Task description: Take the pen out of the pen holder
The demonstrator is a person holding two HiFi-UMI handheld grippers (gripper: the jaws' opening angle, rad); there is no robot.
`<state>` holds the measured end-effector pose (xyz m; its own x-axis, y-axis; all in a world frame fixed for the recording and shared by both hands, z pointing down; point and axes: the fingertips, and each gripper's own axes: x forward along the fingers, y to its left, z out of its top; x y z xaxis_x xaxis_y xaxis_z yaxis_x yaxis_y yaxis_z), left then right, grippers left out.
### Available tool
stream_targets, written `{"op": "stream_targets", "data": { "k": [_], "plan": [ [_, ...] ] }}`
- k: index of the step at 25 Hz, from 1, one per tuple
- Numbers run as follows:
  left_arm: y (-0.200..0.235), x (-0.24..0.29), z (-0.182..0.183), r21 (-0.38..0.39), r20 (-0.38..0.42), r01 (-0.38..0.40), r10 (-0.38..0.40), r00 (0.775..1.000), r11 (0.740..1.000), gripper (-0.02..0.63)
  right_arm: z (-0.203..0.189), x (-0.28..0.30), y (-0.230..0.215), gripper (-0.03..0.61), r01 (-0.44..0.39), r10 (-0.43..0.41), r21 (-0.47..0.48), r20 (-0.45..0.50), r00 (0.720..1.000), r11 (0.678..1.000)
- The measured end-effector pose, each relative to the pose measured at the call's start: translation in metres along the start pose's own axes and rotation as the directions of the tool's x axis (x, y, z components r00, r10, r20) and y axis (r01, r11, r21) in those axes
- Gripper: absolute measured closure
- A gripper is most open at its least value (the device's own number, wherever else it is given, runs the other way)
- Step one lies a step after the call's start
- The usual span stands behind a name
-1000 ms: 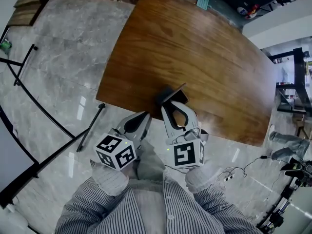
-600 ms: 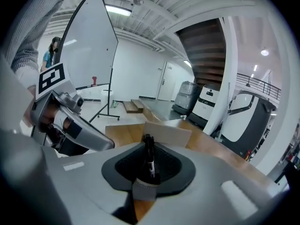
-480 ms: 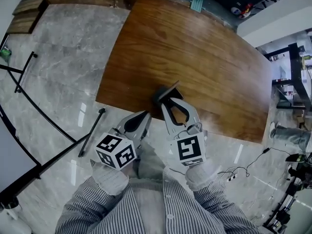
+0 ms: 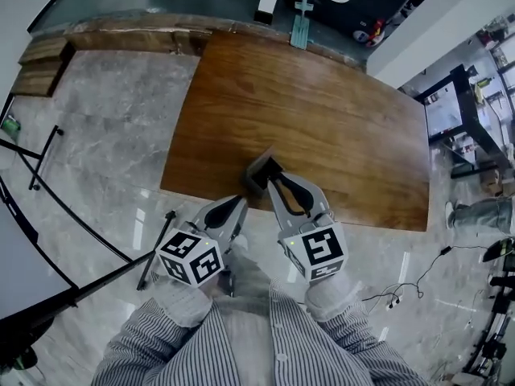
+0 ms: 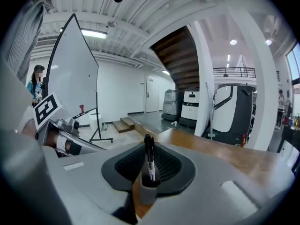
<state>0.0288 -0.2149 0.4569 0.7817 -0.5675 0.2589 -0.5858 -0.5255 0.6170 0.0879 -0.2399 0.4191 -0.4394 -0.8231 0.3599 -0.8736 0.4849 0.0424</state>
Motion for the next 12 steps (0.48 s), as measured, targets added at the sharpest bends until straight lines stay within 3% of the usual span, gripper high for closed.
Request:
{"op": "stream_targets", "data": {
  "k": [6,9,12],
  "plan": [
    [-0.021,-0.008,0.002,0.062,-0.015,0.025,-0.024,1.0,0.998,0.606,0.014,-0.031,-0.001,0.52,0.007,-0.021,0.145,0.094,0.995,0.989],
    [-0.029,-0.01,0.004,0.089,-0.021,0.034,-0.033,0.999,0.995,0.606,0.015,-0.044,0.0,0.52,-0.032,-0.012,0.287,0.149,0.989,0.957],
    [-0.038,-0.013,0.001,0.112,-0.025,0.046,-0.044,0.999,0.993,0.606,0.011,-0.057,0.004,0.52,-0.055,-0.005,0.345,0.171,0.985,0.937]
  ]
}}
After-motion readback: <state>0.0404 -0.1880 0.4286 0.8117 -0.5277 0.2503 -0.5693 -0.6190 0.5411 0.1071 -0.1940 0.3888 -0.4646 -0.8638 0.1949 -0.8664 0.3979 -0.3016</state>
